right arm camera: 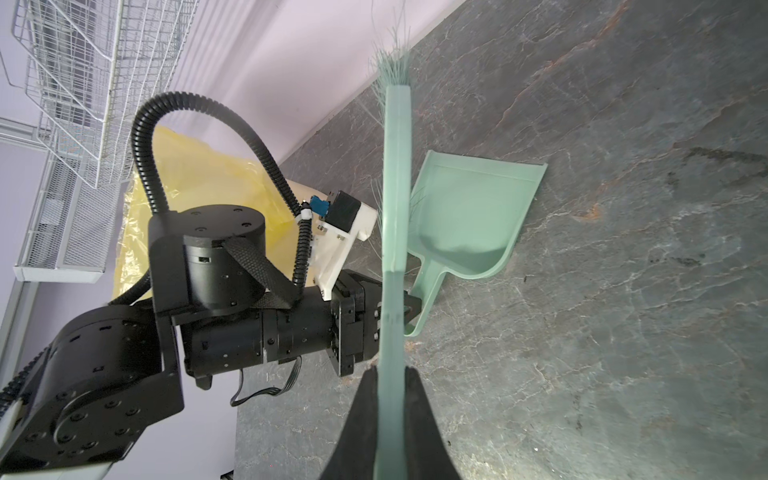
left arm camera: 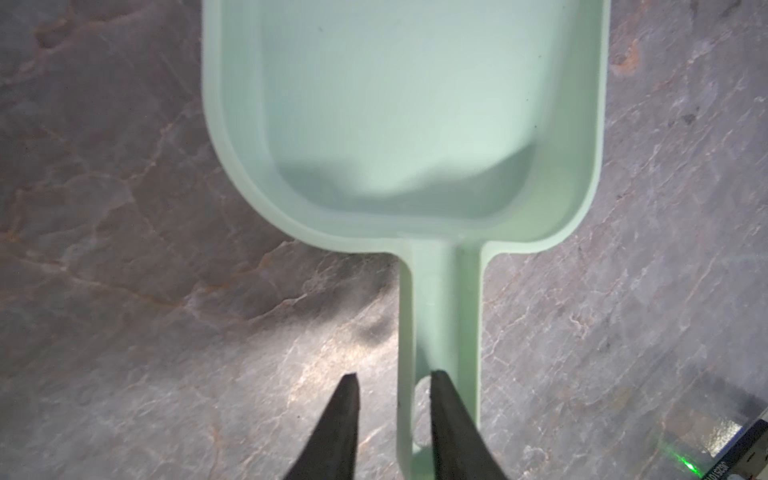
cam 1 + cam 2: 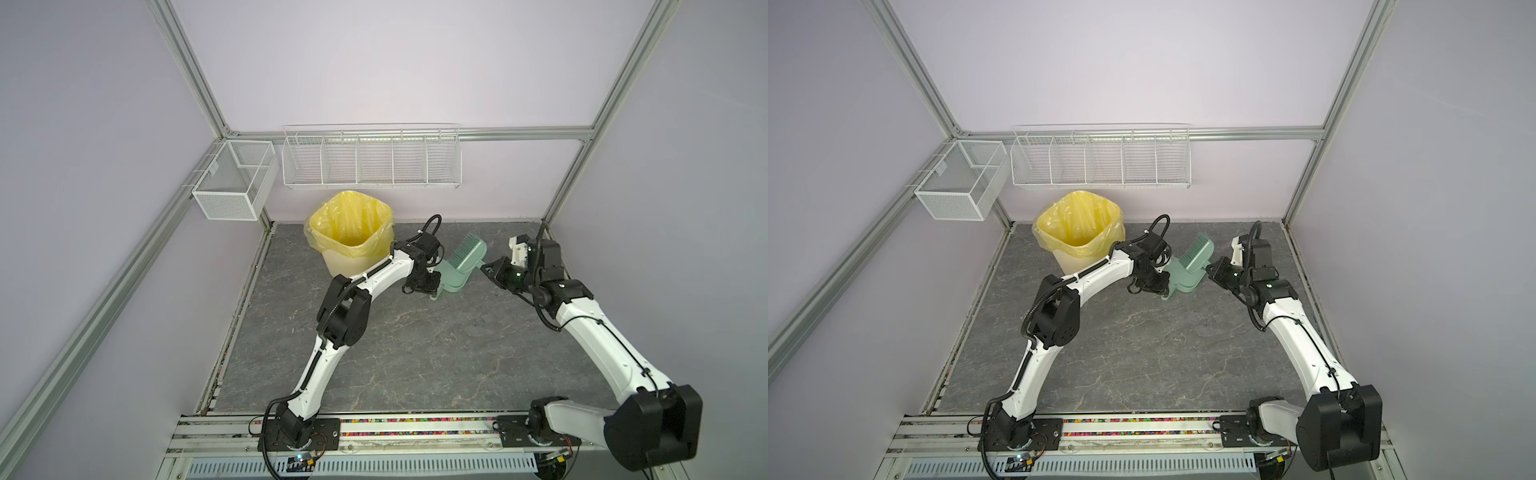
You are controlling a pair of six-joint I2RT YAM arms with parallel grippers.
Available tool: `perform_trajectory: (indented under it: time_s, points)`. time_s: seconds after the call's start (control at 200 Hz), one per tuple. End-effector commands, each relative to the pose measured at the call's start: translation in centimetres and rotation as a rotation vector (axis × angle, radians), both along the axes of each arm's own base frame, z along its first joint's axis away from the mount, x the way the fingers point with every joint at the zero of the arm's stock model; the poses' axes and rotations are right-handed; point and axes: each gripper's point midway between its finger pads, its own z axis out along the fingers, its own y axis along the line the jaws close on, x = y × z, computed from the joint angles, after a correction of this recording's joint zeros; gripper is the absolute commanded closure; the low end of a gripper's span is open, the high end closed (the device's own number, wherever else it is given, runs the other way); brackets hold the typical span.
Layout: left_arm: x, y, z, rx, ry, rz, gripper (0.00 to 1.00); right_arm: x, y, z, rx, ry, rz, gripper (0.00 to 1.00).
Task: Sweep away the paper scraps from the table
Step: 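Lay the brush onto the dustpan with the right while the left sets it down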
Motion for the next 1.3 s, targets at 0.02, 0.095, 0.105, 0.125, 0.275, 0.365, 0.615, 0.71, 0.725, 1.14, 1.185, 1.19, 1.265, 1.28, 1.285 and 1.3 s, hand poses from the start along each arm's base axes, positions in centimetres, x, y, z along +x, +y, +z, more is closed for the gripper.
perform_trajectory:
  time_s: [0.02, 0.095, 0.105, 0.125, 0.275, 0.365, 0.615, 0.71, 0.725, 1.14, 1.185, 1.19, 1.265, 1.28, 1.285, 1.3]
  points:
    - [0.8, 0.3, 2.8, -0.015, -0.063, 0.025, 0.61, 1.2, 0.6, -1.2, 0.041, 0.011, -0.038, 0.93]
    - [0.8, 1.0, 3.8, -0.004, -0.089, 0.033, 0.58, 1.3, 1.7, -2.0, 0.054, 0.029, -0.024, 0.93]
    - [0.7, 1.0, 4.0, -0.003, -0.094, 0.035, 0.57, 1.3, 1.7, -2.1, 0.055, 0.029, -0.026, 0.93]
    - [0.6, 1.2, 4.2, 0.002, -0.1, 0.037, 0.55, 1.4, 1.8, -2.3, 0.058, 0.035, -0.03, 0.93]
    - [-0.3, 2.5, 6.1, -0.008, -0.141, 0.061, 0.5, 2.3, 2.2, -3.5, 0.091, 0.059, -0.048, 0.93]
    - [-1.0, 3.3, 7.2, -0.02, -0.157, 0.074, 0.49, 2.8, 2.7, -4.3, 0.125, 0.081, -0.051, 0.93]
    - [-3.0, 5.1, 11.2, -0.049, -0.209, 0.092, 0.47, 4.4, 3.5, -6.9, 0.188, 0.135, -0.078, 0.93]
    - [-3.9, 5.7, 12.9, -0.071, -0.232, 0.101, 0.46, 4.9, 3.7, -7.9, 0.199, 0.154, -0.085, 0.93]
    - [-4.1, 5.8, 13.2, -0.074, -0.238, 0.102, 0.46, 4.9, 3.7, -8.0, 0.201, 0.157, -0.084, 0.93]
    - [-6.5, 8.1, 17.9, -0.132, -0.33, 0.139, 0.43, 4.7, 3.8, -12.4, 0.2, 0.242, -0.102, 0.71]
    - [-6.5, 8.8, 18.0, -0.119, -0.347, 0.149, 0.42, 4.5, 3.7, -12.8, 0.186, 0.254, -0.1, 0.68]
    - [-6.6, 8.8, 18.0, -0.118, -0.348, 0.149, 0.42, 4.5, 3.7, -12.8, 0.185, 0.255, -0.1, 0.67]
    - [-6.6, 9.9, 18.1, -0.089, -0.373, 0.168, 0.42, 4.2, 3.6, -13.2, 0.17, 0.268, -0.092, 0.61]
    - [-6.6, 10.1, 18.1, -0.086, -0.378, 0.171, 0.42, 4.2, 3.5, -13.3, 0.165, 0.272, -0.094, 0.59]
    - [-6.7, 10.2, 18.0, -0.085, -0.378, 0.172, 0.42, 4.2, 3.6, -13.3, 0.164, 0.272, -0.092, 0.59]
    - [-6.6, 10.4, 17.9, -0.079, -0.381, 0.176, 0.42, 4.1, 3.6, -13.3, 0.162, 0.273, -0.091, 0.58]
